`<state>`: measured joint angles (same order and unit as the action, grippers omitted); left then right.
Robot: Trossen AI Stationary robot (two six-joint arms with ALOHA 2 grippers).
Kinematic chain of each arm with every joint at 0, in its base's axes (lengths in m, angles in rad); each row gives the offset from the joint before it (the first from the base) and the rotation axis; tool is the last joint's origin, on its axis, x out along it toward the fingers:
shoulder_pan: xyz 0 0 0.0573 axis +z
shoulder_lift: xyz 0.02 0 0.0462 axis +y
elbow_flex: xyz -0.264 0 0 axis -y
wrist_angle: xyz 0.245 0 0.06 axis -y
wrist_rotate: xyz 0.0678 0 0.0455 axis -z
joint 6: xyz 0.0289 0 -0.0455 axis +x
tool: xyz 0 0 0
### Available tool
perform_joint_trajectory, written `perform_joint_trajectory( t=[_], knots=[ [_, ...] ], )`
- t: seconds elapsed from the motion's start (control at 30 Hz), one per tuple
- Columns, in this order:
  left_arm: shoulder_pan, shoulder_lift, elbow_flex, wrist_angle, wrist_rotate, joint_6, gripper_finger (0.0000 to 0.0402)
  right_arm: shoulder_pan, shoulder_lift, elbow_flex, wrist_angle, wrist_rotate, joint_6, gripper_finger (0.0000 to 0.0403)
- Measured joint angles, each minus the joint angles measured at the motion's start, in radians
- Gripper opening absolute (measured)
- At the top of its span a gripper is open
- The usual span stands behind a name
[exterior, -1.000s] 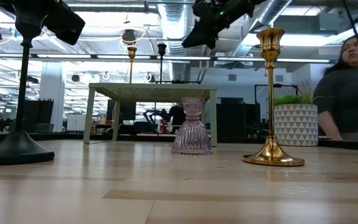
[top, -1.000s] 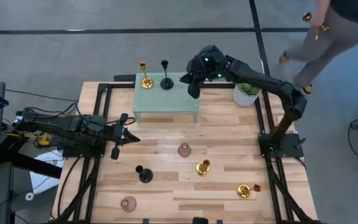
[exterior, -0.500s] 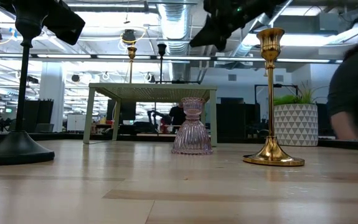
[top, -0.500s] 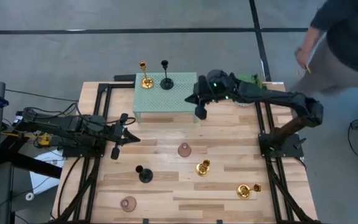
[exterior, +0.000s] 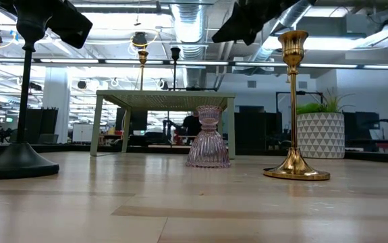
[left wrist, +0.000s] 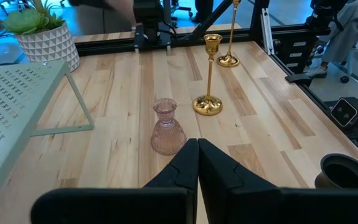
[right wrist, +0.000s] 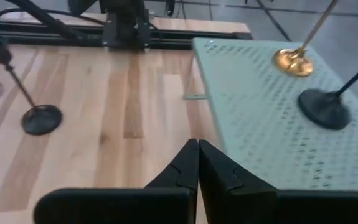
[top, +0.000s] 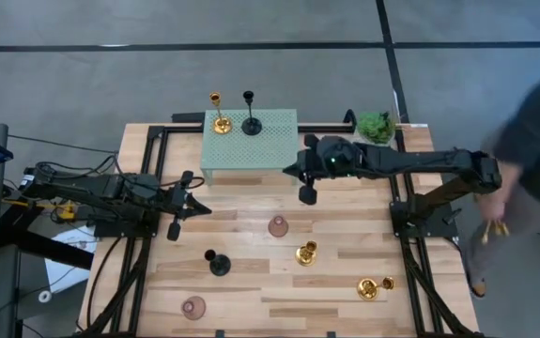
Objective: Pick & Place candle stick holders
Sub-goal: Put the top gold candle holder on the shelf aligned with the other gold candle holder
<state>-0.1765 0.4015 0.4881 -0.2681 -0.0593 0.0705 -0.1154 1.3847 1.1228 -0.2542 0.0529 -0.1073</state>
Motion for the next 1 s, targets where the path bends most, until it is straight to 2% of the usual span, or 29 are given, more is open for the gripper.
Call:
perform_joint_trajectory(
  t=[0.33,0.47,1.0],
  knots=[
    [0.0,0.0,0.0,0.0,0.0,0.0,0.001,0.052,0.01,0.0,-0.042,-0.007,0.052,0.0],
    [0.0,0.0,0.0,0.0,0.0,0.0,0.001,0.064,0.008,0.0,-0.075,-0.026,0.023,0.0],
    [0.0,0.0,0.0,0.007,0.0,0.0,0.001,0.054,0.023,0.0,-0.09,-0.029,0.027,0.0]
  ],
)
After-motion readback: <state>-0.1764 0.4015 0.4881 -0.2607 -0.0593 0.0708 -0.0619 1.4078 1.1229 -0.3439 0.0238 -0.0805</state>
